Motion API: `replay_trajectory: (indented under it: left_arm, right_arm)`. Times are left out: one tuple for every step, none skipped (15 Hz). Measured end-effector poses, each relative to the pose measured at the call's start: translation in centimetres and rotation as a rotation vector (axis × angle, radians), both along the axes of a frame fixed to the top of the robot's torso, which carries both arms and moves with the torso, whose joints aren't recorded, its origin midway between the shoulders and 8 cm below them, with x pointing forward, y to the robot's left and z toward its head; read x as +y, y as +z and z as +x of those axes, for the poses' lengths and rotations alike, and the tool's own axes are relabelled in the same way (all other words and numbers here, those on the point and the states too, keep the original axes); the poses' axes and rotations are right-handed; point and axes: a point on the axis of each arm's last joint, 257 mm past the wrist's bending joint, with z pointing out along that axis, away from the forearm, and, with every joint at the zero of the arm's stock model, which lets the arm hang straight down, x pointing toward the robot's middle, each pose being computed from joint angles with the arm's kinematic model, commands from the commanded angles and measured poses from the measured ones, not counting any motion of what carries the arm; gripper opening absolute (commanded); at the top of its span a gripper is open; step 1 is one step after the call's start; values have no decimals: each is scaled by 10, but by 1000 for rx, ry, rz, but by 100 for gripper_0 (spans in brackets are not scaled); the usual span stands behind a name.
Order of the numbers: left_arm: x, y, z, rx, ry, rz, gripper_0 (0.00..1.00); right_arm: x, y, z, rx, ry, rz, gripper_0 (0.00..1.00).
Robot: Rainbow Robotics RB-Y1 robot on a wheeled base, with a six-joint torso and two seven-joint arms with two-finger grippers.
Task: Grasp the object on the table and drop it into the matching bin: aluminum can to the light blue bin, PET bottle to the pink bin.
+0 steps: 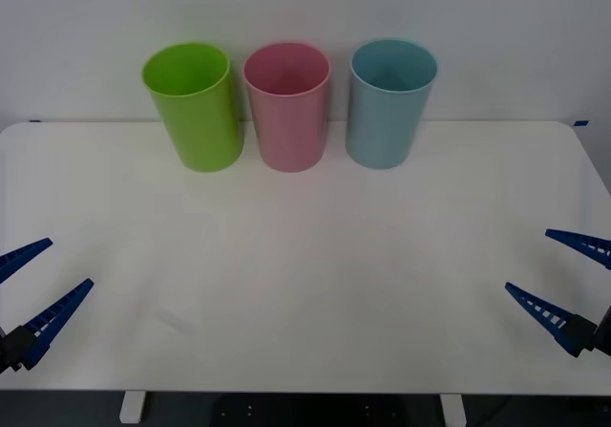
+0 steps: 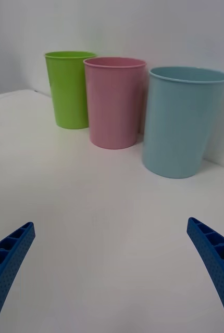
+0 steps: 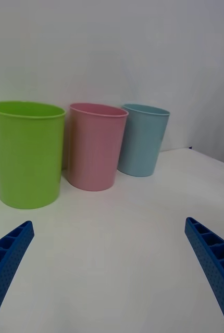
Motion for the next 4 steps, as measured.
replay_trajectory:
  left_arm:
    - [0,0,0,0,0,0,100]
    - [0,0,0,0,0,0,100]
    - [0,0,0,0,0,0,100]
    - [0,0,0,0,0,0,100]
  right_arm:
    - [-1,-3,-4,11,2,0,100]
    - [-2,-4,-6,18,3,0,100]
    - [-2,-4,-6,19,3,0,100]
    - [-2,-4,-6,20,3,0,100]
